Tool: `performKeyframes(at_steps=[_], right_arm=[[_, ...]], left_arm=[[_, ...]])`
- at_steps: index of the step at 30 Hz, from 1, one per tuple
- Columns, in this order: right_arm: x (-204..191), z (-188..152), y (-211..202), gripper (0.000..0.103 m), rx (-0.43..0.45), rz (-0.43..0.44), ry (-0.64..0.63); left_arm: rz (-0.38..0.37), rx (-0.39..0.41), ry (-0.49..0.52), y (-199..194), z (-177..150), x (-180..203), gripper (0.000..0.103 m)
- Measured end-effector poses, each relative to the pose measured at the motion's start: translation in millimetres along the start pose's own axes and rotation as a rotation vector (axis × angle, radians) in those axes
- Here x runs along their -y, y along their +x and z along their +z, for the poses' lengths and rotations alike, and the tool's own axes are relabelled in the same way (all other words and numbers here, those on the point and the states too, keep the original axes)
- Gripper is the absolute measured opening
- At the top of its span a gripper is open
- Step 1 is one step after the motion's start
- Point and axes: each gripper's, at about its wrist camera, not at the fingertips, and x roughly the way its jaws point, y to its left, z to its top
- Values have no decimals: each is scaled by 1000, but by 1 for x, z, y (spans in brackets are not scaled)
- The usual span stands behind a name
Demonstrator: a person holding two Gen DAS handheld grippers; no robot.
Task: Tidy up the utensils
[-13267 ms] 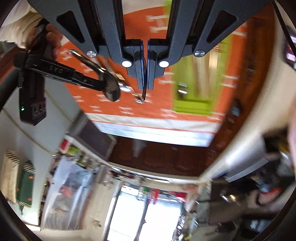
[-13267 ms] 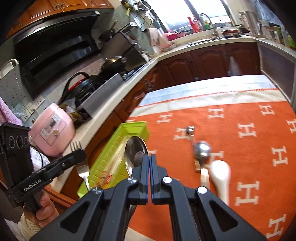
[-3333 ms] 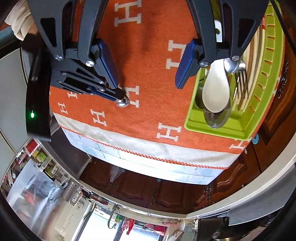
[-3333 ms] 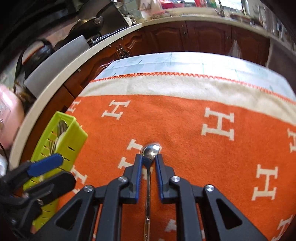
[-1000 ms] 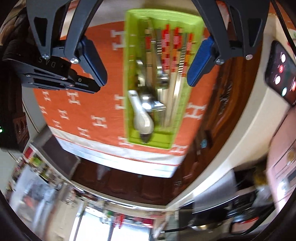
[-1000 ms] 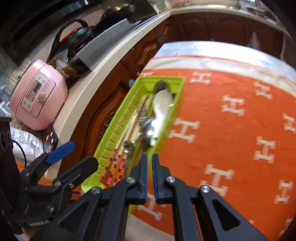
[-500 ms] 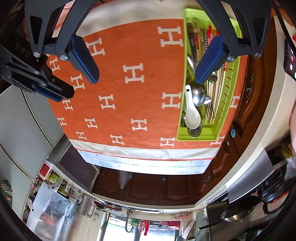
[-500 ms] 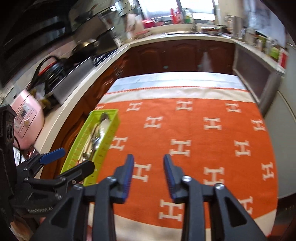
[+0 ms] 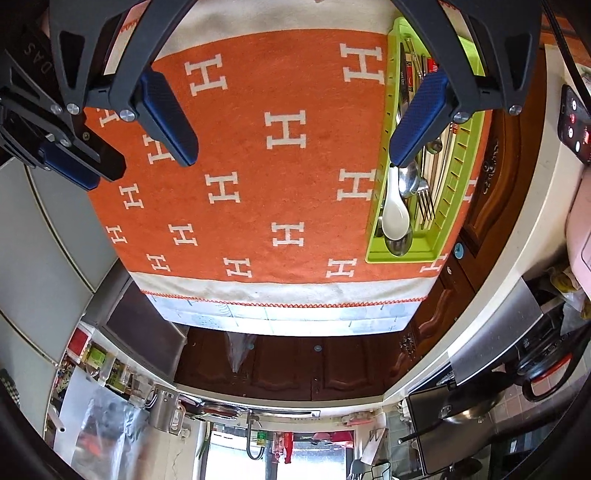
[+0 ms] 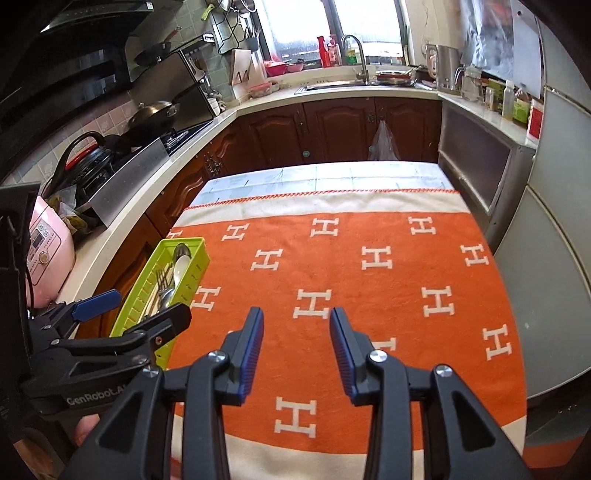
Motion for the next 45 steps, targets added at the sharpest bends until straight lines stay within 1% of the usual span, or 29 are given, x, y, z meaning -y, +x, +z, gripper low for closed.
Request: performKeyframes(at_steps=[2, 14, 28, 45], right_arm=[[3, 0, 0, 41, -1, 7, 5], [25, -9, 4, 42, -20, 31, 59], [26, -8, 2, 42, -1, 28, 44], [26, -9, 3, 42, -7, 27, 43]], left_arm=[[10, -3, 4, 1, 0, 4, 102], [63, 13, 42, 4, -3, 25, 102], [60, 11, 39, 5, -3, 28, 102], [59, 5, 34, 5, -4, 28, 102]])
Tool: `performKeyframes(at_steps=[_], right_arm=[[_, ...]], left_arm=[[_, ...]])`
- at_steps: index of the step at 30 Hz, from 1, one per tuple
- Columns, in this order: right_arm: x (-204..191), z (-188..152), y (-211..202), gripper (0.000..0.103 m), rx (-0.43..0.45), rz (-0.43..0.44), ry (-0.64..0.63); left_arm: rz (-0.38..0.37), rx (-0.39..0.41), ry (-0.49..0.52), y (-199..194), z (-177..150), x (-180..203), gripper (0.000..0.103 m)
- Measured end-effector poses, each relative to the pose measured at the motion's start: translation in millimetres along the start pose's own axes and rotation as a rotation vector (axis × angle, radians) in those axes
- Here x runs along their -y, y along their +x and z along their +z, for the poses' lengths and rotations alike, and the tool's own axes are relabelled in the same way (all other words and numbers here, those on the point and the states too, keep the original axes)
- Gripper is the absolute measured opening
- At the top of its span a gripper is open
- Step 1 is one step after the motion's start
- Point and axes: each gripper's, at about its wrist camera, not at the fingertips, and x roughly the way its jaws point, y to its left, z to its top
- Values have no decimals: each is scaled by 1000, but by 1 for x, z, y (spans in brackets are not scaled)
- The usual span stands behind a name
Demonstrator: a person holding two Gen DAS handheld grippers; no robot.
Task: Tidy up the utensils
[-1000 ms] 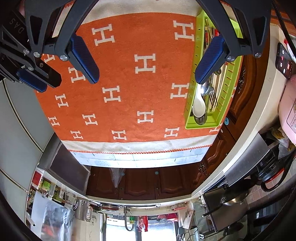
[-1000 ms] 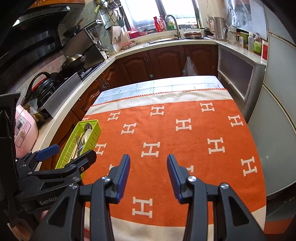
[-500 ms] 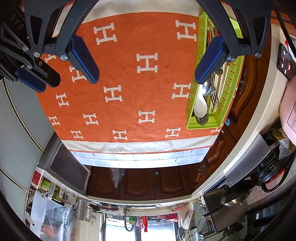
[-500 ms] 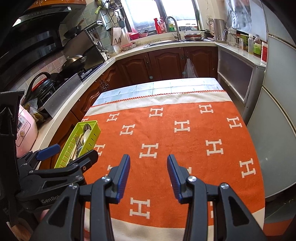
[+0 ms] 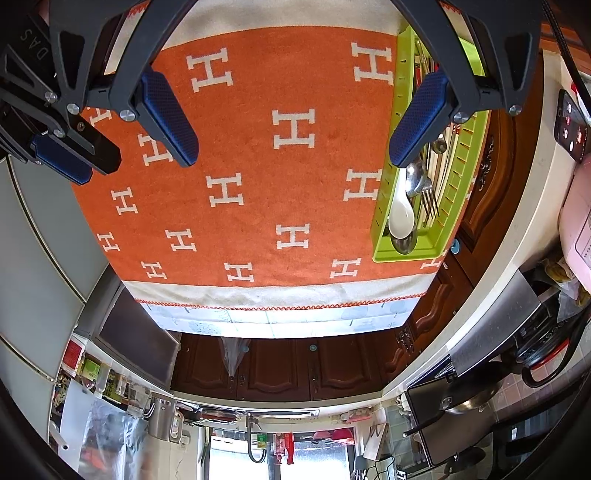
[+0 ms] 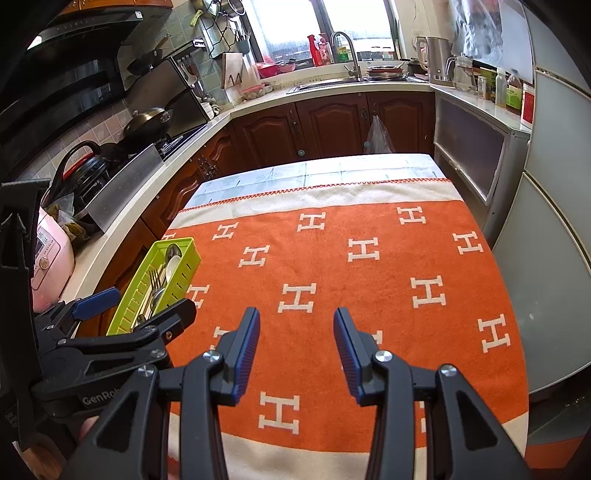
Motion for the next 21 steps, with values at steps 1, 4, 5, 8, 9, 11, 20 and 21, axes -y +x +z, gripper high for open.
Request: performKeyframes(at_steps=[1, 4, 5, 8, 9, 11, 20, 21], right_arm=[[0, 0, 0, 42, -1, 0, 0], [0, -1, 1, 42, -3, -1, 0], [0, -1, 1, 42, -4, -1, 0], [0, -1, 1, 42, -3, -2, 1], [0, -1, 1, 42, -4, -2, 0], [0, 0, 1, 42, -4, -2, 0], [2, -3, 6, 42, -14, -1, 1], [2, -4, 8, 42, -15, -1, 1]], left_arm=[[1, -1, -1, 0, -1, 0, 102], [-1, -3, -3, 1, -2, 0, 102], [-1, -5, -3, 1, -2, 0, 102], [-5, -10, -4, 3, -2, -1, 102], [-6, -11, -4, 3, -3, -1, 102], [-6, -15, -4, 4, -3, 0, 102], [-5, -27, -8, 9, -2, 0, 102], [-5, -28, -7, 9, -2, 0, 102]])
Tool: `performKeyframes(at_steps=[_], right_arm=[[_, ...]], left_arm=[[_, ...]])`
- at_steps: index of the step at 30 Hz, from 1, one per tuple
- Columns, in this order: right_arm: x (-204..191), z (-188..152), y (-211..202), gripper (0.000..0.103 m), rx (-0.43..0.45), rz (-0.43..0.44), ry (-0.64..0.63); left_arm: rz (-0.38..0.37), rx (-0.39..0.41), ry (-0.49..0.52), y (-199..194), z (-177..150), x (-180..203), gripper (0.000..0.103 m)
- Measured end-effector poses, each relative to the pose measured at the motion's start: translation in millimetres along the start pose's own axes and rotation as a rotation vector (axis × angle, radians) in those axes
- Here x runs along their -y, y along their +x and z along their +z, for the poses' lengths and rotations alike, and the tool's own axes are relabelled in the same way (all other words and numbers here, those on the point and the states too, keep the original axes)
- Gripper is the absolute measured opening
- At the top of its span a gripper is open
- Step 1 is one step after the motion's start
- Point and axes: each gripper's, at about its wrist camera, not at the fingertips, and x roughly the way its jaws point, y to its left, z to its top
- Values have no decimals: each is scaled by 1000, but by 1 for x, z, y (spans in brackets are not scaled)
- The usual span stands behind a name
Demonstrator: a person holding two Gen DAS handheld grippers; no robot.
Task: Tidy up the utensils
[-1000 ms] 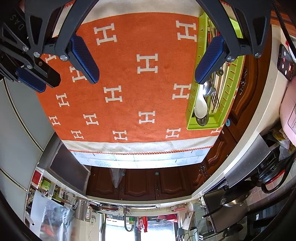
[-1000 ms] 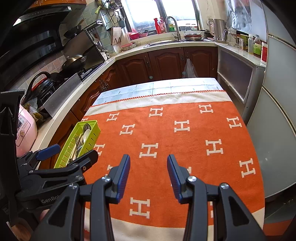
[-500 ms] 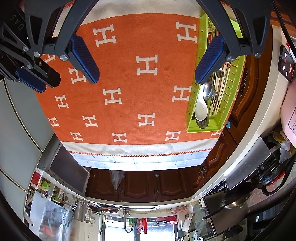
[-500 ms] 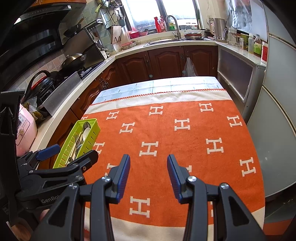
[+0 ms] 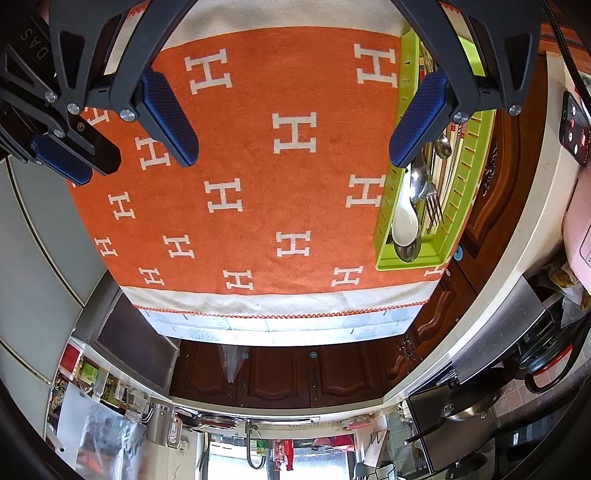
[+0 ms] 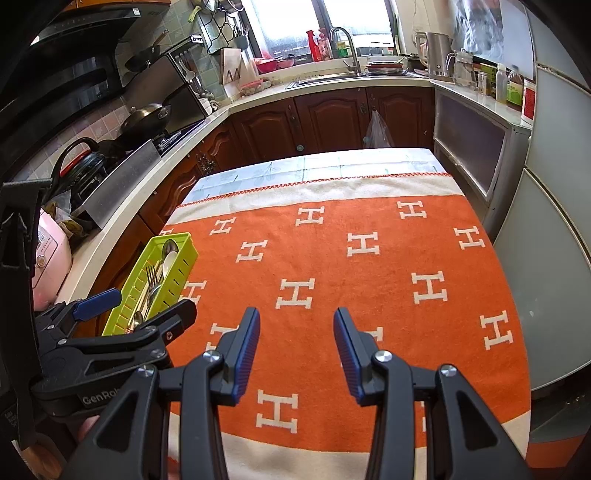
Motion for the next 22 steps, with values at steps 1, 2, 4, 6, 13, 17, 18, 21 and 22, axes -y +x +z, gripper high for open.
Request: performKeyframes(at_steps=[1, 2, 4, 6, 13, 17, 18, 21, 22], right_arm=[[1, -1, 1, 42, -2, 1, 0], [1, -1, 2, 42, -3, 1, 0], [2, -1, 3, 42, -4, 2, 0], [1, 0, 3, 42, -4, 2, 0], [1, -1, 4, 42, -8, -2, -2], [1, -1, 5, 42, -11, -3, 0], [1, -1, 5, 42, -13, -3, 0], [1, -2, 7, 42, -18, -4, -1], [1, -3, 8, 42, -19, -5, -1]], left_arm=[[1, 0, 0, 0, 0, 0, 102], [2, 0, 0, 0, 0, 0, 102], [3, 1, 0, 1, 0, 0, 102], [0, -1, -1, 1, 0, 0, 102], [-3, -8, -5, 3, -1, -1, 101], [-2, -20, -6, 6, -1, -2, 101], [-2, -22, -6, 7, -2, -2, 101], [-4, -31, -9, 8, -2, -2, 101], [-5, -34, -10, 8, -2, -2, 101]])
